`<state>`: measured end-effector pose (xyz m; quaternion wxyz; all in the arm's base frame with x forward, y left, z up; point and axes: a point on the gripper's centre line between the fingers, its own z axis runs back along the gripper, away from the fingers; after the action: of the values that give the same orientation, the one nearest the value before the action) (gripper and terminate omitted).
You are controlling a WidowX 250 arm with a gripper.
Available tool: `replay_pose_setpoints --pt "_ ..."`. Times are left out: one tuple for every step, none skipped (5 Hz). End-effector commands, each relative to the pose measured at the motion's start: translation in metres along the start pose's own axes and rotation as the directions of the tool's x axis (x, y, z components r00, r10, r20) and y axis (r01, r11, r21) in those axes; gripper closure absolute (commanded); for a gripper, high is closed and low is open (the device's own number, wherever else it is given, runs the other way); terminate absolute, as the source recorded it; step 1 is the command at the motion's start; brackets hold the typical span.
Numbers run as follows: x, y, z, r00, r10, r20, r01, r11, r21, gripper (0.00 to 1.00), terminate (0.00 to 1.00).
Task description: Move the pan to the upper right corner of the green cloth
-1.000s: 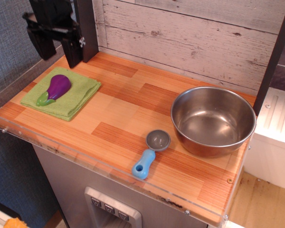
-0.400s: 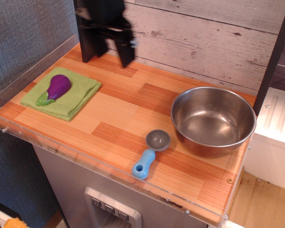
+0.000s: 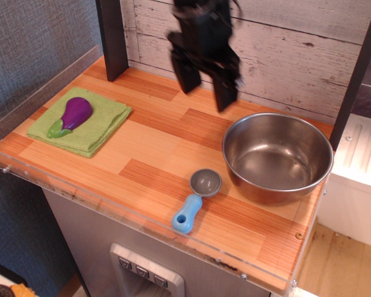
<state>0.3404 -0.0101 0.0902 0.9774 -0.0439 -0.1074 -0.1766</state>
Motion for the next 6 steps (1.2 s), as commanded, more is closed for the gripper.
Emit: replay_pose_setpoints --pt "0.011 -0.022 -0.025 0.998 -0.058 -0.026 0.059 0.998 0.035 0.0 0.0" --pt "0.008 -0.024 -0.04 0.996 -0.064 -0.063 0.067 0.997 0.046 0.0 0.0" --pt "0.005 -0.024 -0.043 0.997 -0.044 -0.065 0.049 0.996 0.081 1.0 0.0" --pt "0.003 -0.025 -0.039 0.999 -0.025 -0.047 0.029 0.995 0.093 1.0 0.0" --pt "0.003 -0.028 -0.034 1.0 -0.006 -0.01 0.006 0.995 0.095 1.0 0.0" --pt "0.005 -0.038 -0.028 0.999 0.012 0.032 -0.012 1.0 0.026 1.0 0.0"
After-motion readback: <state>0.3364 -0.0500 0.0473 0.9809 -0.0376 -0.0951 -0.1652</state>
